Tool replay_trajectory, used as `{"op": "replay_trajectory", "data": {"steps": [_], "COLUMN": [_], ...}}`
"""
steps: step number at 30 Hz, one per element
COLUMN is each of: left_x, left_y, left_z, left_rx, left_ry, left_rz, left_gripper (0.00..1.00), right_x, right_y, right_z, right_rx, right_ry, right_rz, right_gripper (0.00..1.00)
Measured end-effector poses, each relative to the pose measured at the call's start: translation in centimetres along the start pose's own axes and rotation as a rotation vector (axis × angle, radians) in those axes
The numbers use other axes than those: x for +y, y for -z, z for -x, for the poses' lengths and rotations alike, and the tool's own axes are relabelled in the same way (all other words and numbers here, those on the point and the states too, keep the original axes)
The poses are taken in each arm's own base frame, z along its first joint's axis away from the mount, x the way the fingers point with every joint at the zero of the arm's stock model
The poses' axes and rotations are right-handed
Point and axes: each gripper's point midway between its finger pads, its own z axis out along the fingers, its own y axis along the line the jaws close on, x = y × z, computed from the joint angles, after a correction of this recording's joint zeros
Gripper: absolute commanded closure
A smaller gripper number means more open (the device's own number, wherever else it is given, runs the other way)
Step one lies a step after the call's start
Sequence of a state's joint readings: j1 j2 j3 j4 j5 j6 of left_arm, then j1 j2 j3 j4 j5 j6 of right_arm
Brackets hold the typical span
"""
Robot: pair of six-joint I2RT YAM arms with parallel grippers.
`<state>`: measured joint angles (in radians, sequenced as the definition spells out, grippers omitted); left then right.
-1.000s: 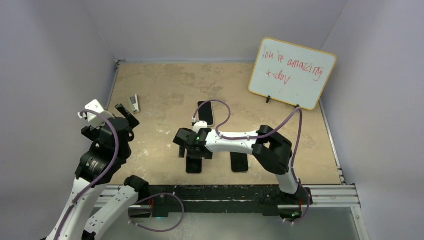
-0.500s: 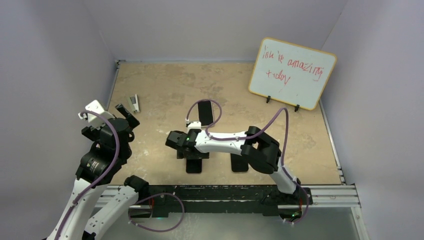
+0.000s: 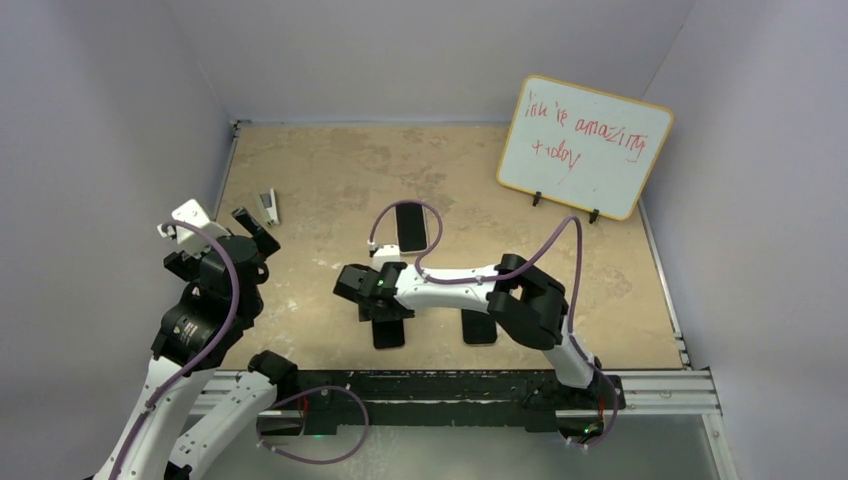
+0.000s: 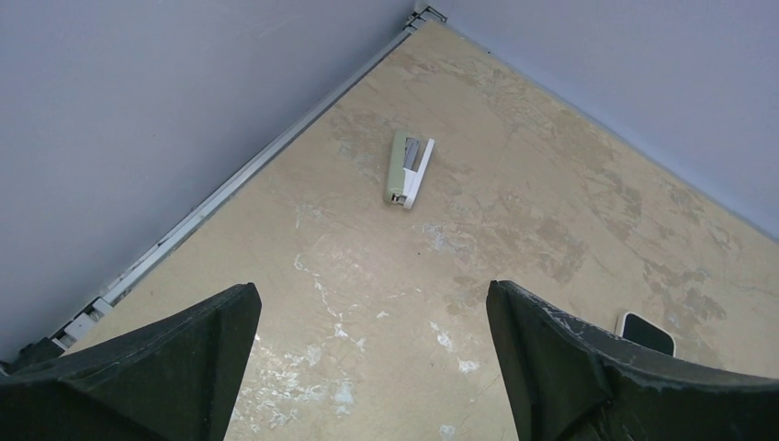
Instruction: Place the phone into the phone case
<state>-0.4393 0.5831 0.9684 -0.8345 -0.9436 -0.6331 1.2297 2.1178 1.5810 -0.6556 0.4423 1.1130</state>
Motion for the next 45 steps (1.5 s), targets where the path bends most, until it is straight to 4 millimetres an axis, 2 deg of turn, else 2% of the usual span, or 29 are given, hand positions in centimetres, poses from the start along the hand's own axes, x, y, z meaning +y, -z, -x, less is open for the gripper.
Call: {"op": "replay_trajectory", "data": {"steps": [7,13,22,27,33,38,42,45], "left_x": [-1.5,-4.1,-7.9,-10.0,-12.4,-13.8,-14.4,-14.7], "left_y": [0.0,-0.2,0.3,0.7,1.6,2.2,2.6,2.7], "left_z": [-1.1,-3.8,-7.6,-9.2,-12.3,-13.7,-13.7,-13.6], "left_rx": [0.057,0.178,0.343,0.417,0.543,0.610,0.618,0.618], "left_ry": [-0.030,-0.088,-0.142,-0.155,-0.196,-0.211,-0.201,-0.194], "left_rz": [-0.069,-0.159,-0.323,-0.410,-0.537,-0.612,-0.646,-0.662], "left_gripper": [0.02,0.02,0.03,0.04,0.04,0.05,0.05,0.05], "right_x": [-2.3,-5.2,-9.0,-11.2,-15.8,-19.2,-20.7,-21.0], "right_y": [0.7,1.7,5.0,6.1,4.8,3.2,2.4,2.1], "right_z": [-1.0,-1.0,2.9,4.7,4.5,3.4,2.6,2.2], "right_rx": [0.027,0.038,-0.026,-0.064,-0.050,-0.021,0.002,0.007], "right_ry": [0.045,0.065,0.015,0.002,0.008,0.024,0.038,0.047], "right_rz": [0.032,0.047,0.122,0.130,0.047,-0.028,-0.060,-0.063], "right_gripper": [0.51,0.55,0.61,0.58,0.56,0.57,0.57,0.57]}}
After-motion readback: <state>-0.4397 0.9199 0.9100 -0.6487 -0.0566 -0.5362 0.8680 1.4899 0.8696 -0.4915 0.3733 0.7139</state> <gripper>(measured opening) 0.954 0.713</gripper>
